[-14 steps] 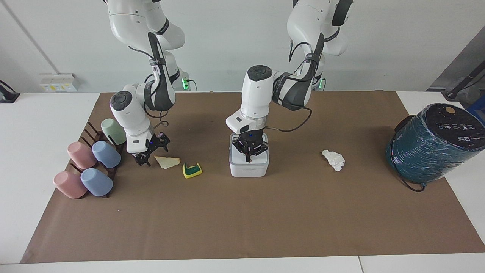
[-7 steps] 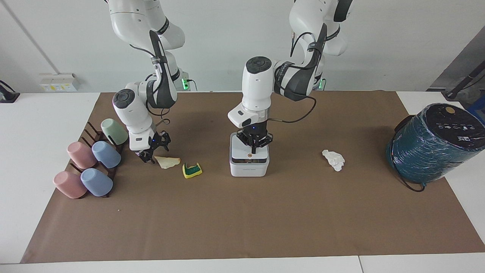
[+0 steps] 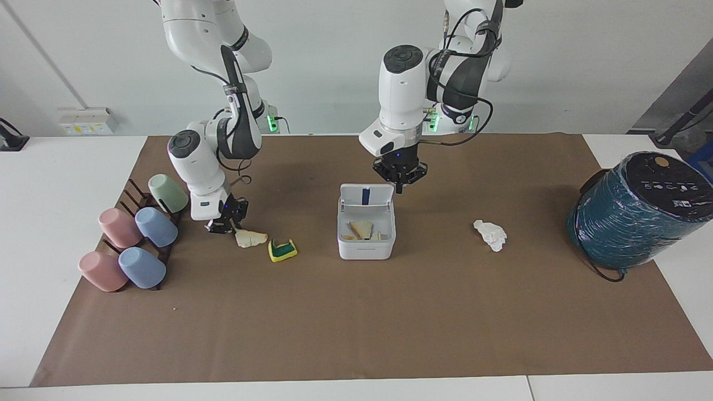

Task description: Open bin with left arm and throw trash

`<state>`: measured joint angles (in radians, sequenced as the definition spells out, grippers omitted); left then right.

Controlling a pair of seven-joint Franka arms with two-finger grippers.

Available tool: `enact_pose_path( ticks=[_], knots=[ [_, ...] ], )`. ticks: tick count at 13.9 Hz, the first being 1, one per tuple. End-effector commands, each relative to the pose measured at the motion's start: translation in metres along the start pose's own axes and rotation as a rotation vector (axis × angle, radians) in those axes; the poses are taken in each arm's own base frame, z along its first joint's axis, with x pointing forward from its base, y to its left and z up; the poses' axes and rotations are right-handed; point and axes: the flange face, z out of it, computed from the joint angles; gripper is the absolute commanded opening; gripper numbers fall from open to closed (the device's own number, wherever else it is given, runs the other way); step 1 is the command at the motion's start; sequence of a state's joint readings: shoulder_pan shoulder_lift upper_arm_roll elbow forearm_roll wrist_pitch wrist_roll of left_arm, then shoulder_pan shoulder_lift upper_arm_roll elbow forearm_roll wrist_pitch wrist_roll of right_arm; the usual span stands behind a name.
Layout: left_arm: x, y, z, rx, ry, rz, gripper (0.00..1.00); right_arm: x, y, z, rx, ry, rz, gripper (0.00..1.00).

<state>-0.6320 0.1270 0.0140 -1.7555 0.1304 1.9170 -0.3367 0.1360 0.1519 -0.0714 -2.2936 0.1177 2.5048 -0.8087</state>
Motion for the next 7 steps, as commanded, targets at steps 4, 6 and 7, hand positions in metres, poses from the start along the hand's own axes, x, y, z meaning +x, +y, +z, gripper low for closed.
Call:
enact_pose_path(
  ticks=[4, 6, 7],
  knots=[
    [-0.005, -0.094, 0.021, 0.005, 0.067, -0.017, 0.0, 0.055, -0.001, -0.112, 0.063, 0.004, 0.177, 0.0],
    [-0.003, -0.129, 0.035, 0.003, 0.095, -0.073, 0.08, 0.089, -0.012, -0.164, 0.076, 0.004, 0.252, 0.0],
    [-0.001, -0.141, 0.04, 0.004, 0.103, -0.085, 0.36, 0.108, -0.023, -0.183, 0.077, 0.012, 0.266, 0.0]
  ],
)
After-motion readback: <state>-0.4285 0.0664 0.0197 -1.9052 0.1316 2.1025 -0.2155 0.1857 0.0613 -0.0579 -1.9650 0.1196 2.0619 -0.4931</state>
